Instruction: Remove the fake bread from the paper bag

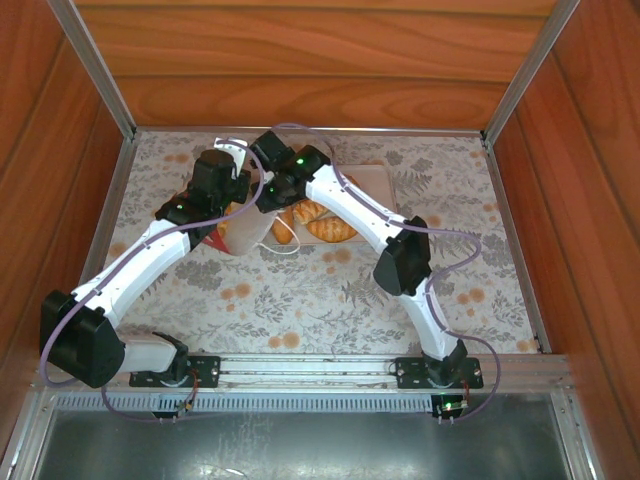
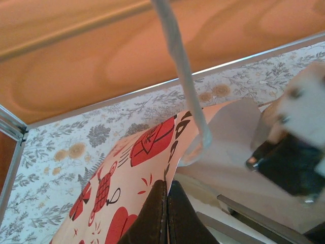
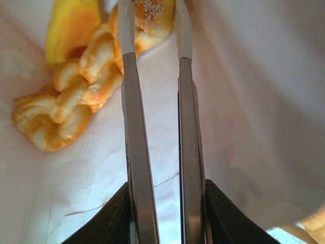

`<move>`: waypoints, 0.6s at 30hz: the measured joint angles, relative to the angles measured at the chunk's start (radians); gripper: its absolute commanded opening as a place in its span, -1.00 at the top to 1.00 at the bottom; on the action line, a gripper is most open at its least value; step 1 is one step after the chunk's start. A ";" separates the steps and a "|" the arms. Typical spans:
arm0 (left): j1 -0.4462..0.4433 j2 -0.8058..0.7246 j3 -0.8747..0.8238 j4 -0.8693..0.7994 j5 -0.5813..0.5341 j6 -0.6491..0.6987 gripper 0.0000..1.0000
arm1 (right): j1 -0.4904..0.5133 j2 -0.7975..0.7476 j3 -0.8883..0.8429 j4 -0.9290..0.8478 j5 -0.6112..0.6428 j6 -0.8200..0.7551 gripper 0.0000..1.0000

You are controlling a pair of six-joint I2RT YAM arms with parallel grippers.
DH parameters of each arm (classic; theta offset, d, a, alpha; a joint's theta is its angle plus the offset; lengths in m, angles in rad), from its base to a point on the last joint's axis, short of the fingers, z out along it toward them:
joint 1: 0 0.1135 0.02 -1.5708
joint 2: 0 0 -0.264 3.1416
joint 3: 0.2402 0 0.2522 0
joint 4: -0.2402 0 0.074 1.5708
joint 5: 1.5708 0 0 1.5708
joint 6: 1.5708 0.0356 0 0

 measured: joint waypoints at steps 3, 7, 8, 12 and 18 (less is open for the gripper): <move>0.000 0.000 0.000 0.000 -0.006 0.003 1.00 | 0.002 -0.026 0.000 -0.007 -0.003 0.001 0.78; 0.000 0.000 0.000 0.000 -0.012 0.006 1.00 | 0.007 -0.036 0.000 -0.018 -0.003 0.002 0.85; 0.000 0.000 0.000 0.000 -0.014 0.009 1.00 | 0.009 -0.036 0.000 -0.021 -0.003 0.002 0.87; 0.000 0.000 0.000 0.000 -0.018 0.013 1.00 | 0.012 -0.036 0.000 -0.035 -0.003 0.002 0.72; 0.000 0.000 0.000 0.000 -0.019 0.014 1.00 | 0.013 -0.036 0.001 -0.055 -0.003 0.002 0.45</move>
